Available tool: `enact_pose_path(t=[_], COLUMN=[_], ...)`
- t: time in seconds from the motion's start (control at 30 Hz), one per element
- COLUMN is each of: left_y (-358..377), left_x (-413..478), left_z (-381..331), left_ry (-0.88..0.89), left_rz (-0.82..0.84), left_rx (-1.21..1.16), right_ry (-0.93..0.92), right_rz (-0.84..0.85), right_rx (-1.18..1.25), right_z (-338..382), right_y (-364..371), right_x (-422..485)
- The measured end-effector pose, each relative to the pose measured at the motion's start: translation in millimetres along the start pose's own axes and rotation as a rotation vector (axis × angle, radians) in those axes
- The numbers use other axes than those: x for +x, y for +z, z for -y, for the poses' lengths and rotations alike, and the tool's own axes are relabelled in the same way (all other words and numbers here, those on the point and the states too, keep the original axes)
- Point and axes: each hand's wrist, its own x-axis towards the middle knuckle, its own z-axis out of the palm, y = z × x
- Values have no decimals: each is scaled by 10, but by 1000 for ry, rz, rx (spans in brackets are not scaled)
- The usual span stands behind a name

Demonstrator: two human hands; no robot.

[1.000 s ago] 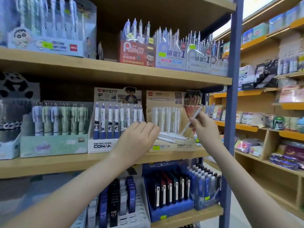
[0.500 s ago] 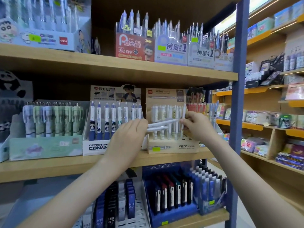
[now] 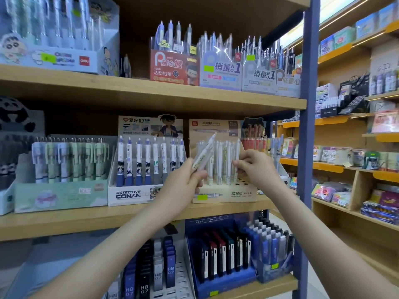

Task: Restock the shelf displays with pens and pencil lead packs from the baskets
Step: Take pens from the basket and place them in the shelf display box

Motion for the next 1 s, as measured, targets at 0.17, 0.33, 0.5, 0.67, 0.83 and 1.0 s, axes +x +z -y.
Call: enact_pose_path(t=[0.17,0.33,0.5,0.67,0.83,1.0], left_y=[-20,-20,40,113,216,221], left_x=[28,52,23,10,-10,-43], left_z=[63,101,60,16,4,14], left_ry=[-58,-83,-87,-60,-1,-30], left_rz=[-7,1,57,133,230,289], left_rx=[-91,-168,-273,-304,-257,-311], right_ry=[31,20,-33,-223,-163,-97], right_rz=[-13,61,57,-96,228,159], right_rx=[21,-206,-376,16,392,476], right_z=[16,10,7,197,333,239], right_y=[-4,45,77,59,95,54], right_x=[26,73,17,-343,-673,-728])
